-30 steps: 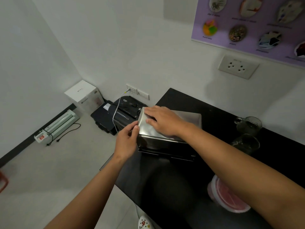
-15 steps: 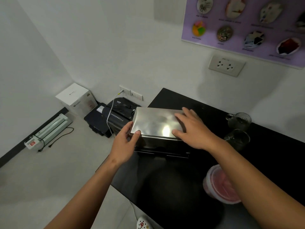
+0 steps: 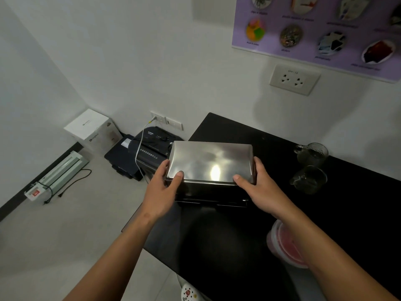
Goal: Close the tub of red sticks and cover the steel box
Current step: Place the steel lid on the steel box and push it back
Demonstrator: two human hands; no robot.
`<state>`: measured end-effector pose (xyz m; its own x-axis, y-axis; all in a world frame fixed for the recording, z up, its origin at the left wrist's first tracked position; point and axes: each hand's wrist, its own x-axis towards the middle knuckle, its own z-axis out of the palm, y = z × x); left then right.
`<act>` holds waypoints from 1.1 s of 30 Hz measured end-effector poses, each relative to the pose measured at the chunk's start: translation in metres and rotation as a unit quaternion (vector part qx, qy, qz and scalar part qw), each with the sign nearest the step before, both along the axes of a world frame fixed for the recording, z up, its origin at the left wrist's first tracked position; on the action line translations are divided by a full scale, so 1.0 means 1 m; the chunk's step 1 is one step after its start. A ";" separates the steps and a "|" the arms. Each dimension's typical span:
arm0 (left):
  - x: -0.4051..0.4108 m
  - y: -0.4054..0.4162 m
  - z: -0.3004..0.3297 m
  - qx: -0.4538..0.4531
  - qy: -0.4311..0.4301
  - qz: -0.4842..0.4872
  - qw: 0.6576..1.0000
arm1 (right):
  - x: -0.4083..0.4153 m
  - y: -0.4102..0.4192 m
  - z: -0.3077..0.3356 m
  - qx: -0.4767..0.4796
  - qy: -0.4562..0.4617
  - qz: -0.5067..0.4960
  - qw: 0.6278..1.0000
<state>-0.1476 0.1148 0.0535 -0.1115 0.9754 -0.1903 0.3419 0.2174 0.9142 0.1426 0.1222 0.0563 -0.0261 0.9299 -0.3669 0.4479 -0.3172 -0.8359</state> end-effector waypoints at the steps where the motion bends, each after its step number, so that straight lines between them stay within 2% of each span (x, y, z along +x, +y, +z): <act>1: 0.001 0.001 -0.002 0.001 -0.001 0.001 1.000 | 0.001 0.001 -0.002 0.000 0.005 -0.004 1.000; 10: 0.007 0.006 -0.008 -0.012 -0.005 0.024 1.000 | -0.002 -0.001 -0.009 -0.029 0.082 -0.024 0.996; 17: 0.016 0.011 -0.009 0.020 0.007 0.024 0.999 | -0.020 -0.004 -0.004 0.074 -0.015 -0.023 0.997; 22: 0.017 0.033 -0.012 0.029 0.023 0.016 0.999 | -0.020 0.004 -0.005 0.079 -0.037 -0.020 0.996; 33: 0.015 0.104 -0.014 0.050 0.038 -0.048 0.997 | -0.030 0.033 -0.007 0.091 -0.057 -0.088 0.990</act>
